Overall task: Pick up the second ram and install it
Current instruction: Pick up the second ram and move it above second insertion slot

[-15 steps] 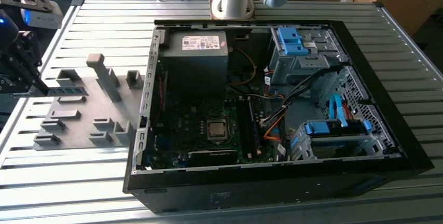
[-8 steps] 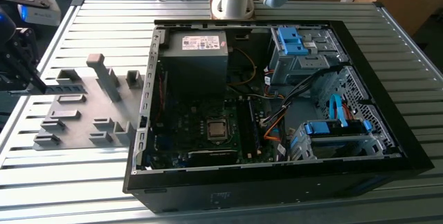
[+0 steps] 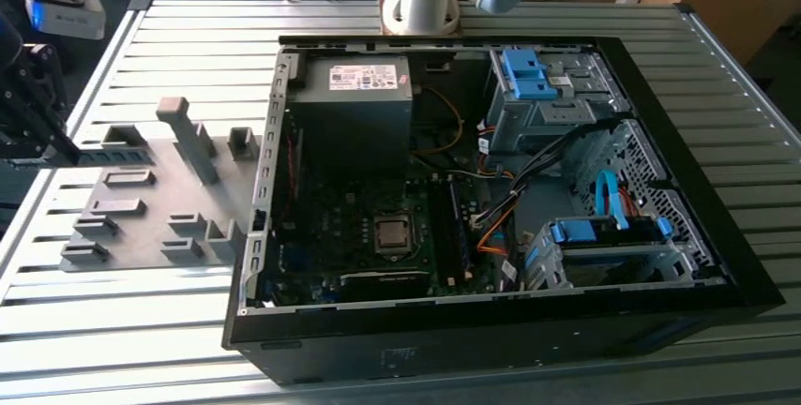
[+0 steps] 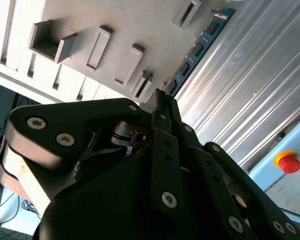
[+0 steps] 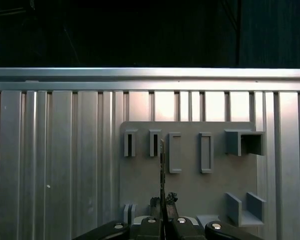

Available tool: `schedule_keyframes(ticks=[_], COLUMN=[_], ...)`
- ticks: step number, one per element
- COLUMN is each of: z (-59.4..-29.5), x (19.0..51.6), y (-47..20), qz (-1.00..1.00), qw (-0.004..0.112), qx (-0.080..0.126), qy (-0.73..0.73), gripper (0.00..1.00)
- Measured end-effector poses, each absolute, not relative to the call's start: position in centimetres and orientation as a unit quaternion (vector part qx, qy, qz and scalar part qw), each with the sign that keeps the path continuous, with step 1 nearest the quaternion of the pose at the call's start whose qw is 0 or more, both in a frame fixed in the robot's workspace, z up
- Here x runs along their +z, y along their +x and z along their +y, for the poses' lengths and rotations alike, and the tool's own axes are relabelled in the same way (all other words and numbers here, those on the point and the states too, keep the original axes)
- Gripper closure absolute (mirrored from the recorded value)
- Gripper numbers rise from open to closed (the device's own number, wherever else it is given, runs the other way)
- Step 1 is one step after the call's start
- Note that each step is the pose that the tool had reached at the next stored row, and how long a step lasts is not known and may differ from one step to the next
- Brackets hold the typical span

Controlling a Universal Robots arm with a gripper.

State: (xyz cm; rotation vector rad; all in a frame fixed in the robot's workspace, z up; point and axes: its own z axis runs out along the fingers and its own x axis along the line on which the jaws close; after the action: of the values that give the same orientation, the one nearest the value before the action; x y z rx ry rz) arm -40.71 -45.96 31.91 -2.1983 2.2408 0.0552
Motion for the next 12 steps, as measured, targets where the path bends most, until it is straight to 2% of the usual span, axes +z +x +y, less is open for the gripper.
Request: schedule_keyframes(ticks=[12], z=[-45.95], x=[32.95], y=[-40.71], qz=[0.714], qw=[0.001], qx=[0.018], qy=[-0.7], gripper=[0.86])
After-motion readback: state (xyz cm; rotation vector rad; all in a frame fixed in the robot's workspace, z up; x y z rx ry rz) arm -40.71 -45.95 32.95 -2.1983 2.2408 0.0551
